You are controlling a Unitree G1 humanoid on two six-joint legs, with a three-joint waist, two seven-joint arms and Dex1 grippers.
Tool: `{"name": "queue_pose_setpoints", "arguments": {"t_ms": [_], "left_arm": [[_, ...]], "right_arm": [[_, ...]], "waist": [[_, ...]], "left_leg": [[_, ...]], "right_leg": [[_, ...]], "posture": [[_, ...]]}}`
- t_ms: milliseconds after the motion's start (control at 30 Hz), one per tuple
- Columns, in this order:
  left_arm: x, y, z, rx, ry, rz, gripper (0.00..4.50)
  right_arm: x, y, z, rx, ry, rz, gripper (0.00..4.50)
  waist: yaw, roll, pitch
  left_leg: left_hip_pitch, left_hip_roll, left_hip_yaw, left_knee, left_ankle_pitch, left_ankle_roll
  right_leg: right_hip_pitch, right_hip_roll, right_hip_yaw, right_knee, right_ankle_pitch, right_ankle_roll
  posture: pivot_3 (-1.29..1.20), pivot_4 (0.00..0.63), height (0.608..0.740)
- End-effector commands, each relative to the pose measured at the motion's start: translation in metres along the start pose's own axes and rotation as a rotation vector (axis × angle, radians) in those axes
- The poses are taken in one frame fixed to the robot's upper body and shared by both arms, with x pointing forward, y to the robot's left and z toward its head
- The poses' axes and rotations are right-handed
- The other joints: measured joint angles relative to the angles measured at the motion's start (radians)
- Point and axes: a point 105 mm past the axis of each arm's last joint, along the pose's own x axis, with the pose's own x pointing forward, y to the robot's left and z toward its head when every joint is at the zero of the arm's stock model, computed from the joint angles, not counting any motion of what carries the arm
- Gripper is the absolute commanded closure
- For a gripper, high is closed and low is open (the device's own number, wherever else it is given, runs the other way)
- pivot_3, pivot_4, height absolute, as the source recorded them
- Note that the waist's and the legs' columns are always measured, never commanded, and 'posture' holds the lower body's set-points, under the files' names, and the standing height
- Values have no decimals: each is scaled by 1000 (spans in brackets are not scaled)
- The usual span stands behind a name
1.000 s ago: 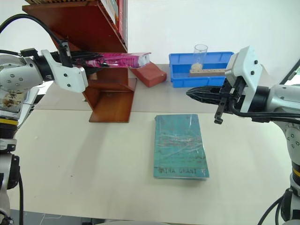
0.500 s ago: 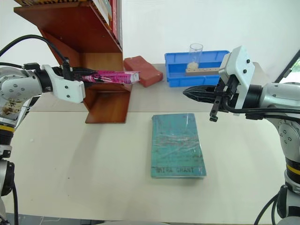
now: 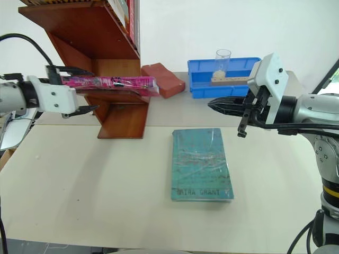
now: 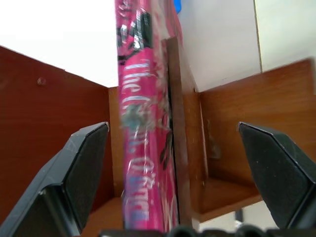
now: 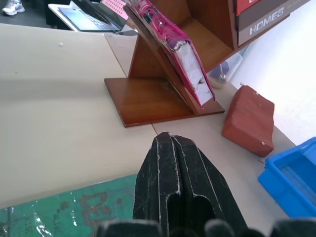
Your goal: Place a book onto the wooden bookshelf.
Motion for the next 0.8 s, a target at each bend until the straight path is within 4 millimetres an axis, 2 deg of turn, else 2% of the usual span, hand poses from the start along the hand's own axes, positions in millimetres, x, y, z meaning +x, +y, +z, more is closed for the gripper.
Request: {"name": "queue_pose_setpoints", "arguments": {"t_ms": [33,133,167,233,333,500,800], "left_arm": [[-32,30,13,-203,-61,125,30],[-42,35,14,-358,-66,176,30],[-45,30,12,-402,-50,165,30],[-52,8,14,-571,-78,84,30],[-59,-14,10,-706,-52,48,30],[-70,-29,-4,-821,7,89,30],[-68,-38,-1,-885,-16,88,30]], "right_arm": [[-6,-5,6,-60,-5,-8,4500],[-8,-8,7,-73,5,2,4500],[-8,-9,7,-79,10,7,4500],[-10,-12,7,-98,25,21,4500],[-11,-17,8,-119,30,36,4500],[-6,-21,11,-138,15,56,4500],[-1,-22,11,-150,10,79,4500]], "waist": [[-1,-1,0],[-2,-2,0],[-3,-2,1],[-5,-1,0],[-11,-1,0],[-5,-5,1],[2,-5,1]], "left_leg": [[0,0,0,0,0,0],[0,0,1,0,0,0],[0,0,1,0,0,0],[1,0,2,0,0,1],[2,1,4,0,-2,2],[2,3,3,-1,-2,2],[2,2,4,0,-2,2]], "right_leg": [[-1,0,0,1,0,1],[-2,0,0,2,-2,3],[-3,0,0,2,-2,3],[-3,0,0,2,-2,3],[-4,-1,-1,4,-2,2],[-5,0,-4,4,-2,1],[-5,-2,-5,3,0,-4]], "posture": [[0,150,637],[0,150,637],[0,150,637],[0,150,637],[0,150,637],[0,150,637],[0,150,637]]}}
